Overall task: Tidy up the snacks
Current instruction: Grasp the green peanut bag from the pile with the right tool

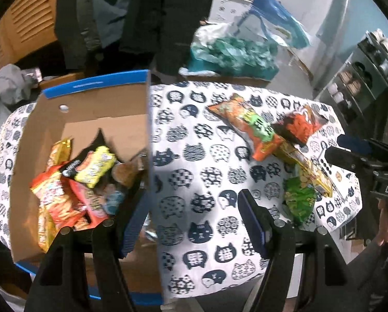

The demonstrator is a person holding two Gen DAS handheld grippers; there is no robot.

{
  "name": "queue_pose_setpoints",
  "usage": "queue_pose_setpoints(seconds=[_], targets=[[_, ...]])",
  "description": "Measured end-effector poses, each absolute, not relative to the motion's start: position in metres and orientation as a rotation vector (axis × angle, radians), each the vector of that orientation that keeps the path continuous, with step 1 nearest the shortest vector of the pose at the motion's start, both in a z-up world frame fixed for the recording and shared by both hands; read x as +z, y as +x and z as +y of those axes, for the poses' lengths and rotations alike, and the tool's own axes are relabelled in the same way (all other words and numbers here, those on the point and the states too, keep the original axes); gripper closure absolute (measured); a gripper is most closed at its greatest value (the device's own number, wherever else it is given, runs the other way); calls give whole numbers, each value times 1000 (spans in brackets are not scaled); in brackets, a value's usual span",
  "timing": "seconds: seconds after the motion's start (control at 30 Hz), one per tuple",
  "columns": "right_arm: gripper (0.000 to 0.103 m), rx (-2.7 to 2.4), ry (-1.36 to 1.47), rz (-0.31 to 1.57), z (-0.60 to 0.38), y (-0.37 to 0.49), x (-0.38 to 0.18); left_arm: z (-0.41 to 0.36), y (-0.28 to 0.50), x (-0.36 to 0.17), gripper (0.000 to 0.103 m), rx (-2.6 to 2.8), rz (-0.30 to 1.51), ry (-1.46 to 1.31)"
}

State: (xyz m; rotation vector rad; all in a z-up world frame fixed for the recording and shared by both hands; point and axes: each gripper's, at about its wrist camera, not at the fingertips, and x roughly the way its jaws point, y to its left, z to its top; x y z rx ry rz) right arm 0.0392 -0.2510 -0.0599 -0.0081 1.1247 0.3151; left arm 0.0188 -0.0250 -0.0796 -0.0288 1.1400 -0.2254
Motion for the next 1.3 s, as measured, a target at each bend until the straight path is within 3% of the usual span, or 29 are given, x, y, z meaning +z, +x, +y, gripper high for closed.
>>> queue_pose_setpoints(seconds=[0.53,1.3], targets=[[29,182,126,1233,-313,30,-104,-78,16,-110,28,-286,1185,57],[29,82,223,1440,-315,28,-194,-95,24,-169,28,-275,1306,56]])
